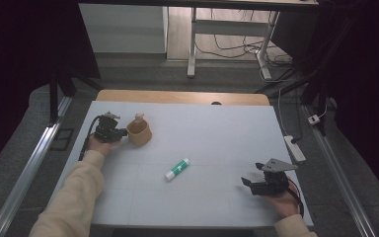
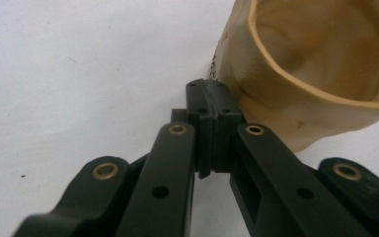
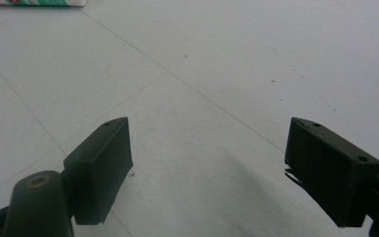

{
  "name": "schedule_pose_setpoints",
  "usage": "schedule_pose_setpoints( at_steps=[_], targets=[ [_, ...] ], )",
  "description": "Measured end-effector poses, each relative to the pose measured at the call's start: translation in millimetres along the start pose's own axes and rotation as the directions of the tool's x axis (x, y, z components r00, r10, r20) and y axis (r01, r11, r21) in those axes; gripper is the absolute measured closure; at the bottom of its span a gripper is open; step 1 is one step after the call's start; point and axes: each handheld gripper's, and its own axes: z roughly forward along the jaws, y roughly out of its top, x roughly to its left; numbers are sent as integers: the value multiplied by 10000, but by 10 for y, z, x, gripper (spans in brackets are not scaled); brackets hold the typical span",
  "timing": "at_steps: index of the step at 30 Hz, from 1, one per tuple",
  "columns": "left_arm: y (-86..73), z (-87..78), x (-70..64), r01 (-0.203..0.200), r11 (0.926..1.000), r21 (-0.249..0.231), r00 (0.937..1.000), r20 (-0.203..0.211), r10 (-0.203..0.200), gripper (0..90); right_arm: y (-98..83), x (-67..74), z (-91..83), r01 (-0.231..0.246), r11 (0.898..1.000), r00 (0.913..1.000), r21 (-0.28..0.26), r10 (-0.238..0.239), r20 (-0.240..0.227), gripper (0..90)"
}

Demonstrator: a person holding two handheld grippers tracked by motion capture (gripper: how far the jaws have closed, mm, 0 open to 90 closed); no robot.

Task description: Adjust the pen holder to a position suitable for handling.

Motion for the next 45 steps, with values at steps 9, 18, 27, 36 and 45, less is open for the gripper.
schedule_pose_setpoints(
  at_steps=[9, 18, 27, 36, 45],
  targets=[
    [-5, 25, 1, 55, 9999, 105, 10000, -50, -55, 883, -1, -1, 5, 9, 10000, 10000, 18, -9, 4, 181],
    [-2, 65, -5, 96, 9998, 159, 9998, -163, -93, 884, -3, -1, 10, 0, 10000, 10000, 27, 0, -26, 182],
    [4, 86, -29, 159, 9997, 177, 9998, 148, -161, 883, -5, -3, 17, 13, 10000, 10000, 51, -13, -29, 182],
    [21, 116, -58, 55, 9998, 168, 9998, 188, -59, 883, -6, -4, 18, 1, 10000, 10000, 55, 0, -35, 182],
    [21, 117, -54, 59, 9998, 168, 9998, 215, -62, 883, -6, -1, 20, 23, 10000, 10000, 52, -23, -35, 182]
  ],
)
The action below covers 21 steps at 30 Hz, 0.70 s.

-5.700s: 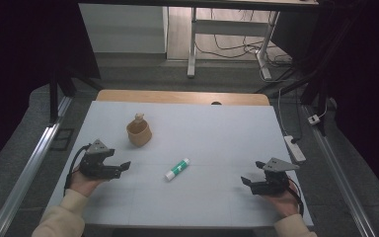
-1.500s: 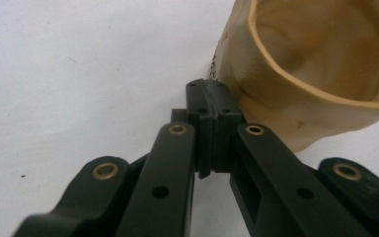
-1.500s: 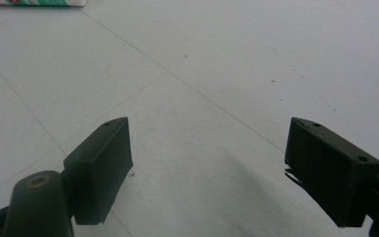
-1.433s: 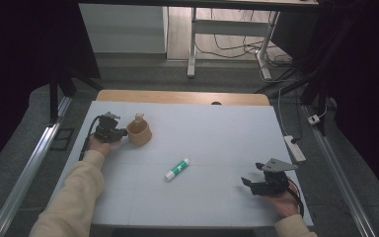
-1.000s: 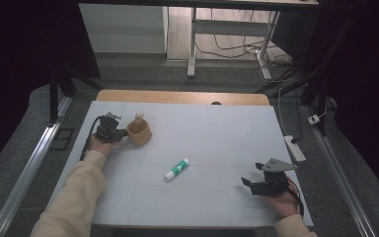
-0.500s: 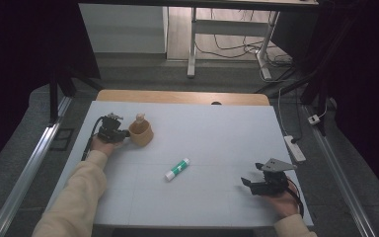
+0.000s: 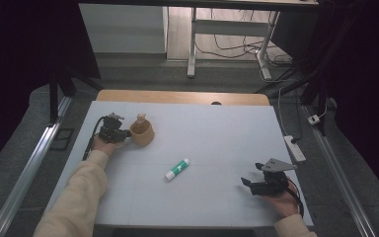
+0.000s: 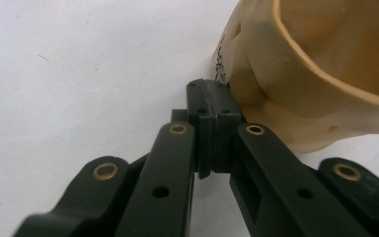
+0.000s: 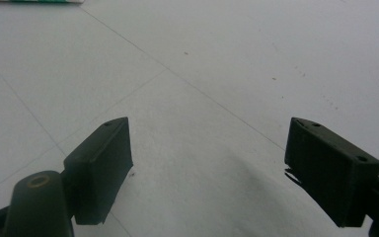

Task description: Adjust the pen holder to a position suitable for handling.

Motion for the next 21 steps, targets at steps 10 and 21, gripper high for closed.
schedule_pose_setpoints(
  at_steps=[10, 21],
  targets=[
    [43, 46, -37, -33, 10000, -38, 9999, 108, 33, 883, 1, 0, 0, 14, 10000, 10000, 10, -14, -2, 181],
    [124, 130, -121, -166, 9998, -90, 9995, 260, 168, 883, 0, 0, -1, 31, 10000, 10000, -11, -31, -67, 182]
  ],
)
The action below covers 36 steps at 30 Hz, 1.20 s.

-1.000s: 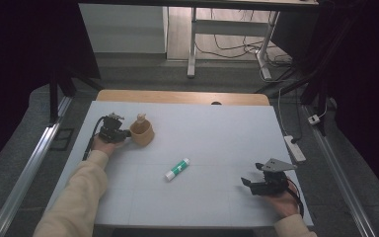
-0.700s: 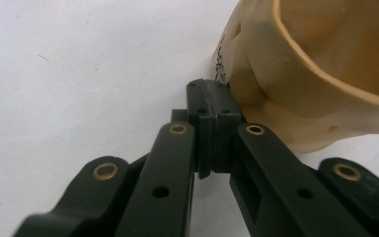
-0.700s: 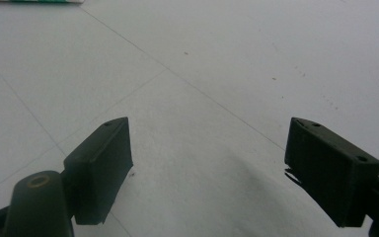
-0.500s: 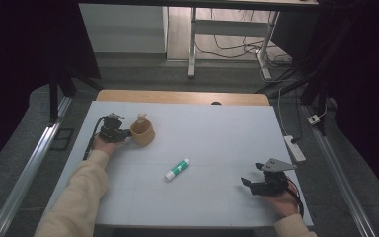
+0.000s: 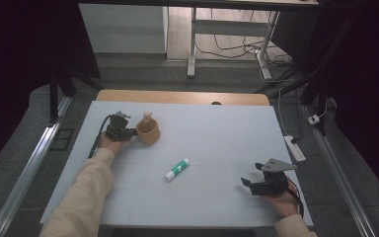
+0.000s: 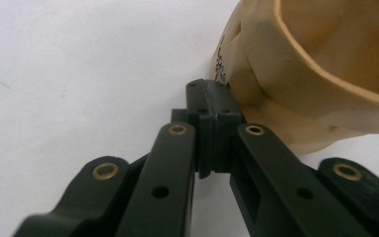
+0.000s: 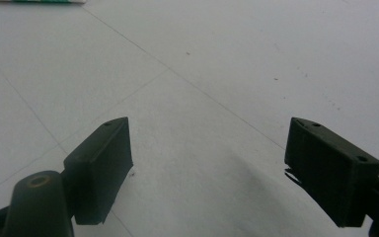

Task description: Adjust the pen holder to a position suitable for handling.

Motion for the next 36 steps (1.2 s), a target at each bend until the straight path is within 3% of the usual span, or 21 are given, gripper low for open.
schedule_pose_setpoints(
  at_steps=[36],
  targets=[
    [258, 249, -257, -501, 9987, 12, 9983, 316, 500, 883, -4, 0, -3, 11, 10000, 10000, -45, -11, -77, 182]
  ],
)
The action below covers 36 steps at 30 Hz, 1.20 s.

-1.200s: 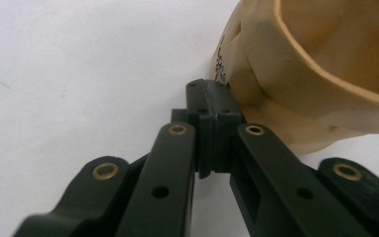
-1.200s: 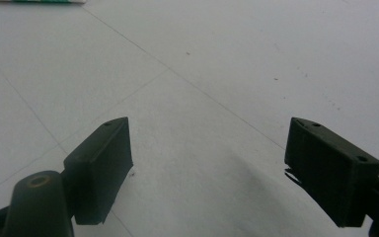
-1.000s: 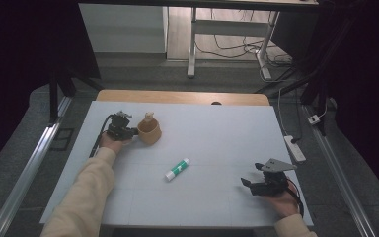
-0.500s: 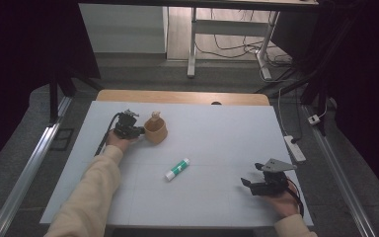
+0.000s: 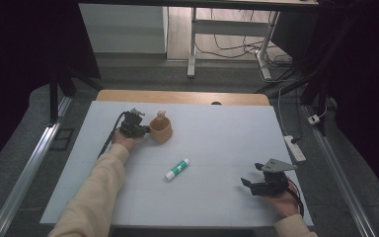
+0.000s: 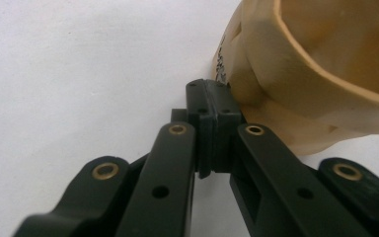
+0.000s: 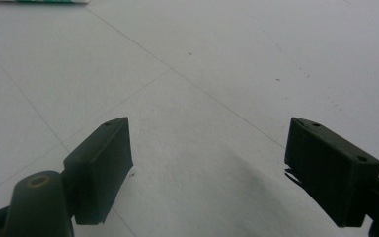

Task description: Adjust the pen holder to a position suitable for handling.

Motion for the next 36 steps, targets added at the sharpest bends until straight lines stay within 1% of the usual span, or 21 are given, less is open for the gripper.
schedule_pose_setpoints(
  at_steps=[9, 21, 36],
  targets=[
    [32, 33, -27, 15, 10000, -27, 10000, 65, -15, 883, 1, 0, 1, 9, 10000, 10000, 72, -9, -5, 182],
    [102, 96, -106, -210, 9998, 44, 9997, 145, 209, 883, -1, 2, 1, -1, 10000, 10000, 33, 1, -24, 182],
    [162, 153, -153, -313, 9995, 21, 9993, 200, 312, 883, -2, 3, 1, -5, 10000, 10000, 48, 5, -35, 182]
  ],
)
